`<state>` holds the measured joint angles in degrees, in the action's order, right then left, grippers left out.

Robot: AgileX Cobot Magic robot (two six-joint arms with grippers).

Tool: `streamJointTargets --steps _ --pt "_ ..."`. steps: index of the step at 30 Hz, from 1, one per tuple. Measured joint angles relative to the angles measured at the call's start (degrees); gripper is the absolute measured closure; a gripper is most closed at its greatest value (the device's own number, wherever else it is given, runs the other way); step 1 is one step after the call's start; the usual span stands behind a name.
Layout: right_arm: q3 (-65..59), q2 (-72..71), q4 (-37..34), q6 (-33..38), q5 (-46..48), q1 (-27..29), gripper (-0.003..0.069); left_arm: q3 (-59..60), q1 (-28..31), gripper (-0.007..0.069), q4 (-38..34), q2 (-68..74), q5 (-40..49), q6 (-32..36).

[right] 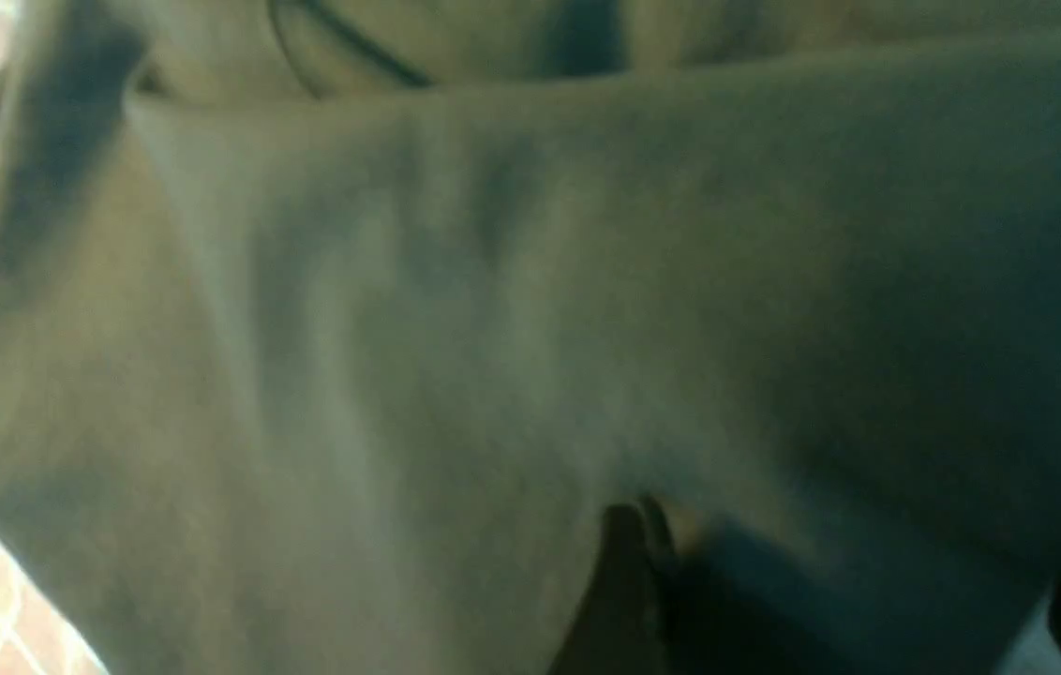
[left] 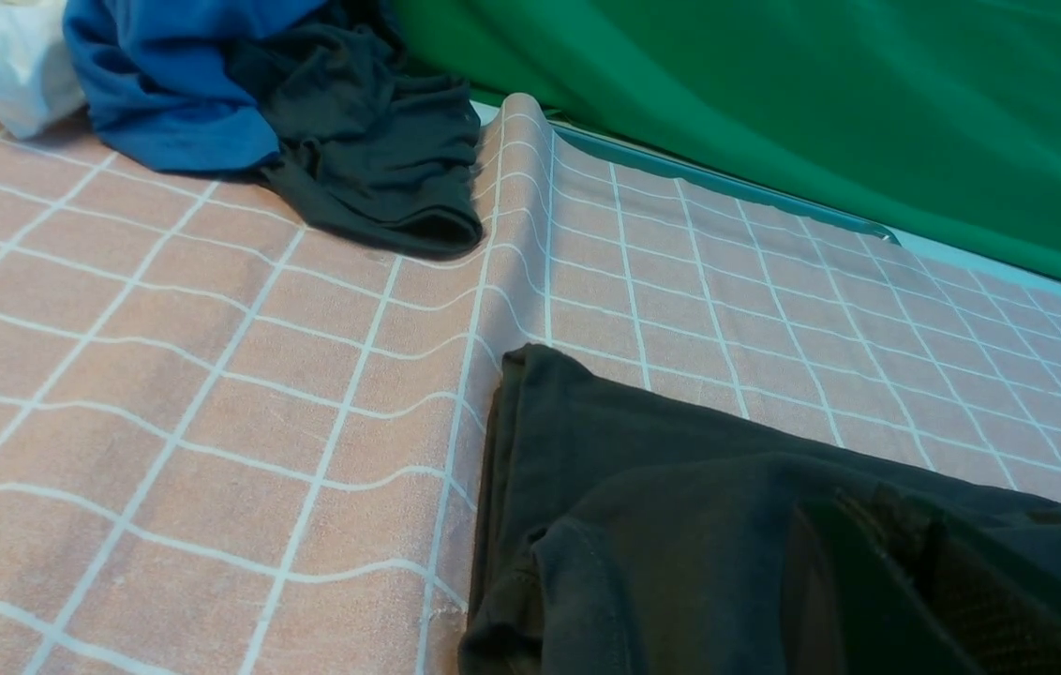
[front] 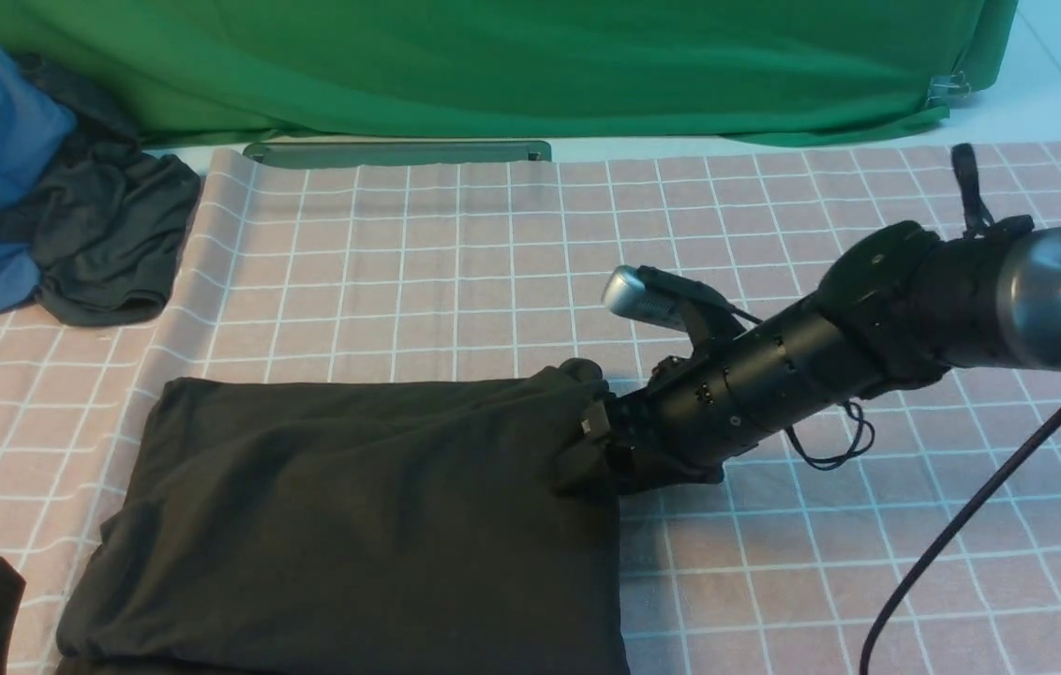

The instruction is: Fold a long-sleeved shirt over a pink coffee tablecloth.

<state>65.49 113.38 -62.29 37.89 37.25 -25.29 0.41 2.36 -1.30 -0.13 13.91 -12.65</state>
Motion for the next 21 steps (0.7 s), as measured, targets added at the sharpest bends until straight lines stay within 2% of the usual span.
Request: streamJointTargets --steps 2,5,6,7,9,14,20,21 --pt "0.37 0.43 -0.26 0.05 -1.74 -0.95 0.0123 0.00 0.00 0.0611 0.00 0.00 0.00 0.00" --pt "0.37 0.75 -0.26 1.08 -3.24 -1.58 0.0247 0.00 0.00 0.0611 0.00 0.00 0.00 0.00" --pt "0.37 0.94 -0.26 1.59 -3.64 -1.72 0.0317 0.00 0.00 0.0611 0.00 0.00 0.00 0.00" --pt "0.56 1.28 -0.08 2.47 -3.93 -1.72 0.0456 0.00 0.00 0.0611 0.02 0.00 0.00 0.00" --pt "0.96 1.28 0.20 2.82 -3.65 -1.54 0.0521 0.00 0.00 0.0611 0.02 0.00 0.00 0.00" --pt "1.55 -1.09 2.13 2.87 -1.50 1.51 0.0517 0.00 0.00 0.0611 0.02 0.00 0.00 0.00" --pt "1.61 -5.44 12.60 -3.27 -0.13 8.19 0.0517 0.00 0.00 0.0611 0.02 0.00 0.00 0.00" --pt "1.61 -5.90 16.04 -4.75 0.86 10.46 0.0517 0.00 0.00 0.0611 0.02 0.00 0.00 0.00"
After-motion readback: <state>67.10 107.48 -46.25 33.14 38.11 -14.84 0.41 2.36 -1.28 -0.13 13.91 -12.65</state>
